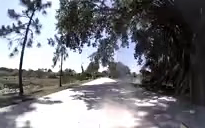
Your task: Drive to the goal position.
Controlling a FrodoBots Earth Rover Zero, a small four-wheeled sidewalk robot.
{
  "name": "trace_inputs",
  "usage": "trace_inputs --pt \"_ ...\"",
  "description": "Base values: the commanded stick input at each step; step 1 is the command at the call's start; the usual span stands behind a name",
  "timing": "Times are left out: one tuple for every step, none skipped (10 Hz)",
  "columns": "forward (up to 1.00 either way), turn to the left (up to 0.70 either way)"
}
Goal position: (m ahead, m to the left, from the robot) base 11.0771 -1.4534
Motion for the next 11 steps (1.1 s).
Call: trace_inputs --pt "0.70 0.00" --pt "0.70 0.00" --pt "0.70 0.00" --pt "0.70 0.00" --pt "0.70 0.00" --pt "0.70 0.00" --pt "0.70 0.00" --pt "0.70 0.00" --pt "0.70 0.00" --pt "0.70 0.00" --pt "0.70 0.00"
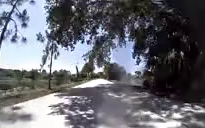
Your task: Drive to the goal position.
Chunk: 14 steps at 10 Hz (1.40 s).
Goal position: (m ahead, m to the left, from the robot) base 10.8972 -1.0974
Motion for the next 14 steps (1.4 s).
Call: trace_inputs --pt "0.70 0.00" --pt "0.70 0.00" --pt "0.70 0.05" --pt "0.70 0.14" --pt "0.70 0.14" --pt "0.70 0.14" --pt "0.70 0.01" --pt "0.70 0.00" --pt "0.70 0.00" --pt "0.70 0.00" --pt "0.70 0.00" --pt "0.70 0.00" --pt "0.70 0.03" --pt "0.70 0.11"
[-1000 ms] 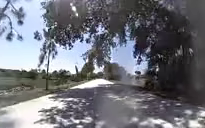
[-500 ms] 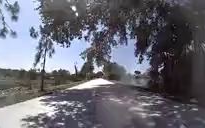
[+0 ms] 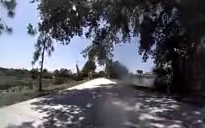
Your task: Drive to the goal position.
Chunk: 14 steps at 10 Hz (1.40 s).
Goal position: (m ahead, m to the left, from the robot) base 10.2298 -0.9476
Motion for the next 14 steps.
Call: trace_inputs --pt "0.70 0.12" --pt "0.70 0.13" --pt "0.70 0.13" --pt "0.70 0.11" --pt "0.70 0.00" --pt "0.70 0.00" --pt "0.70 0.00" --pt "0.70 0.00" --pt "0.70 0.00" --pt "0.70 0.00" --pt "0.70 0.00" --pt "0.70 0.00" --pt "0.70 0.00" --pt "0.70 0.00"
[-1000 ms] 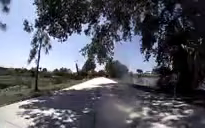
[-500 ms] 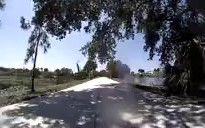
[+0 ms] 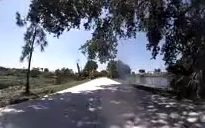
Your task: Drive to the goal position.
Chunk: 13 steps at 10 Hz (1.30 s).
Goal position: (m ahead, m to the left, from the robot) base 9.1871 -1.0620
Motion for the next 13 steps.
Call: trace_inputs --pt "0.70 0.00" --pt "0.70 0.00" --pt "0.70 0.00" --pt "0.70 0.00" --pt "0.70 0.00" --pt "0.70 0.00" --pt "0.70 0.00" --pt "0.70 0.00" --pt "0.70 0.00" --pt "0.70 0.00" --pt "0.70 0.00" --pt "0.70 0.00" --pt "0.70 0.00"
